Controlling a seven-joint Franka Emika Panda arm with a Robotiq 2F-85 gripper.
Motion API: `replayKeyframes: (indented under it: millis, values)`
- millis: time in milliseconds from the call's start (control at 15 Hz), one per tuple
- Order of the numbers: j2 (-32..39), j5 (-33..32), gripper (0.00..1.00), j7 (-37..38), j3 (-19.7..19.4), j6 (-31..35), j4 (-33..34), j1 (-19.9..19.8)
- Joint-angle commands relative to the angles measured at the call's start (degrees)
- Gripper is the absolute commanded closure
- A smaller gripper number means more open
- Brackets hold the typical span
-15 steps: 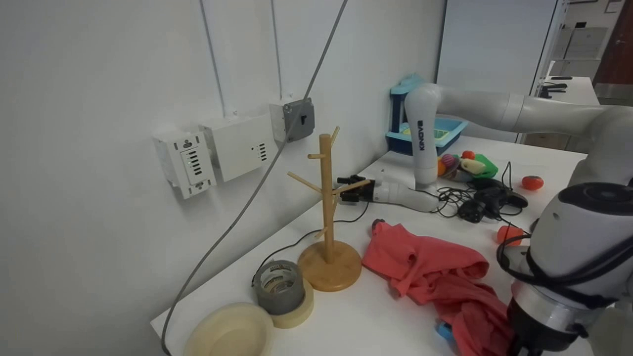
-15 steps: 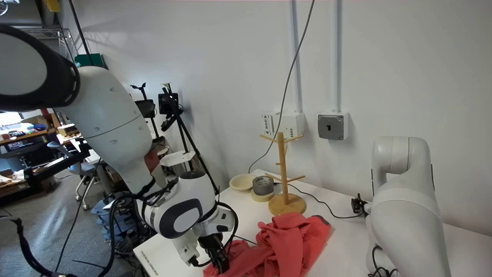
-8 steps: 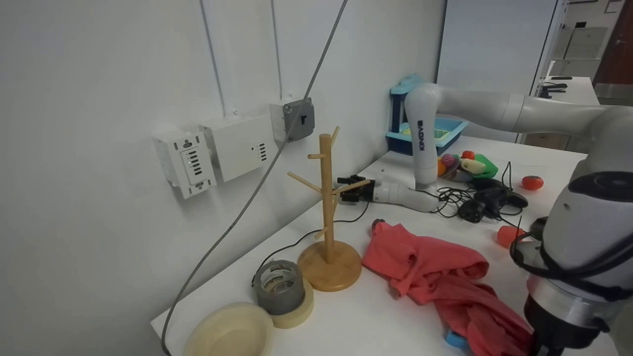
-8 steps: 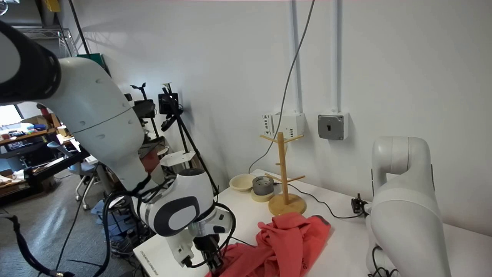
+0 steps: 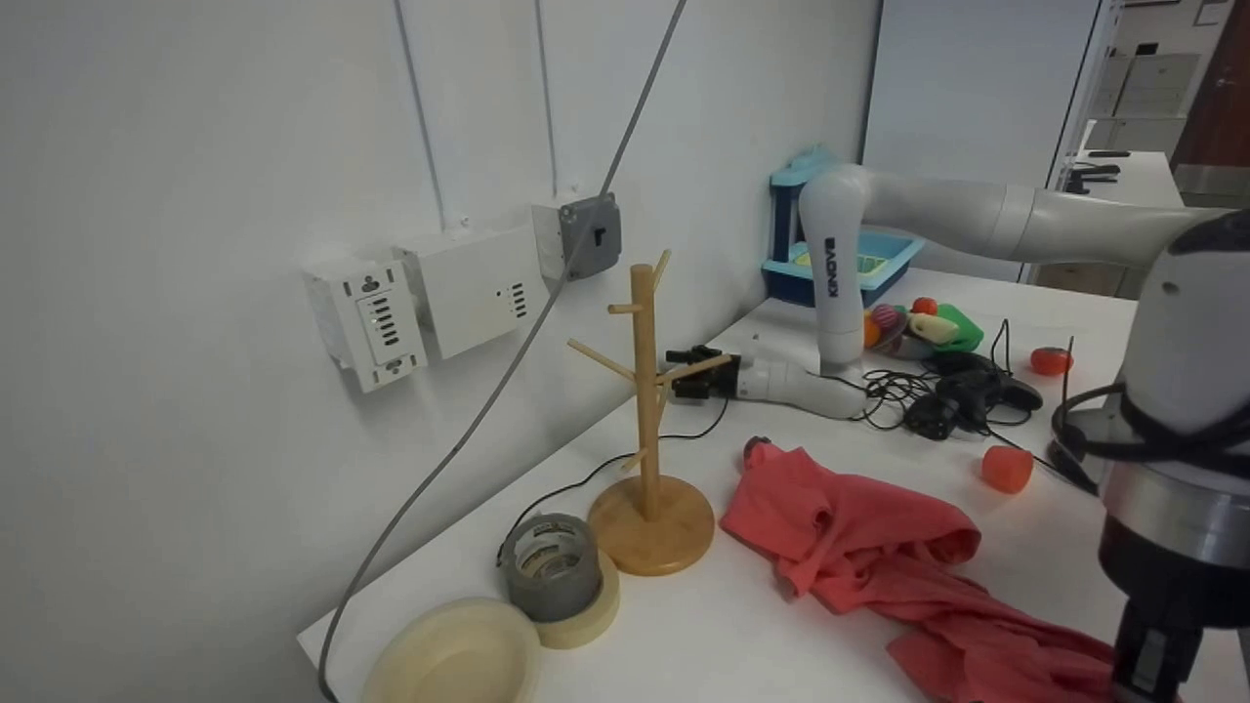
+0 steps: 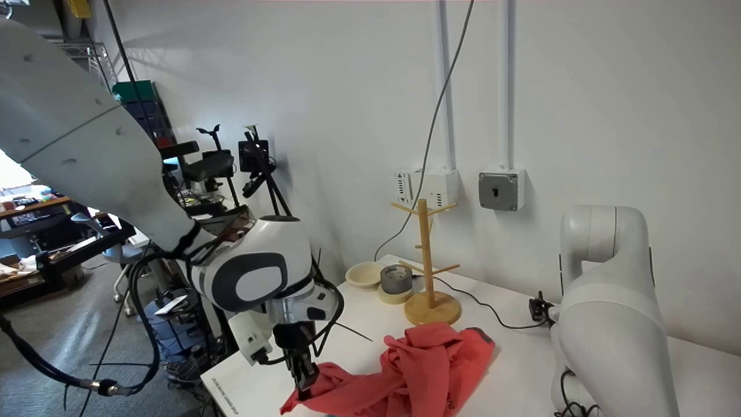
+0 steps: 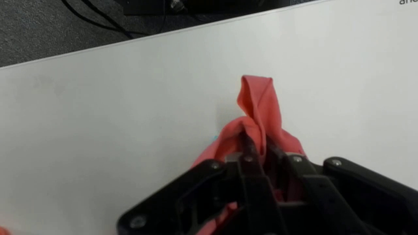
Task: Fold the shirt in half from bottom to top
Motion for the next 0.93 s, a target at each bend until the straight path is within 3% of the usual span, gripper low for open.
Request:
replayKeyframes:
  millis: [0, 200, 467, 667, 867]
  values:
    - [-4.66, -1.06, 0.97, 0.93, 2.14, -1.48, 0.97, -3.24]
    - [-4.05, -3.12, 0.97, 2.79, 2.80, 1.30, 3.60, -4.44]
    - [-1.77, -11.46, 0.97, 9.45, 2.66, 8.50, 6.95, -5.50]
    - [0.55, -23.77, 0.97, 18.45, 1.04, 15.11, 9.64, -6.17]
    - [2.92, -38.53, 0.97, 29.95, -3.46, 19.29, 13.64, -4.30]
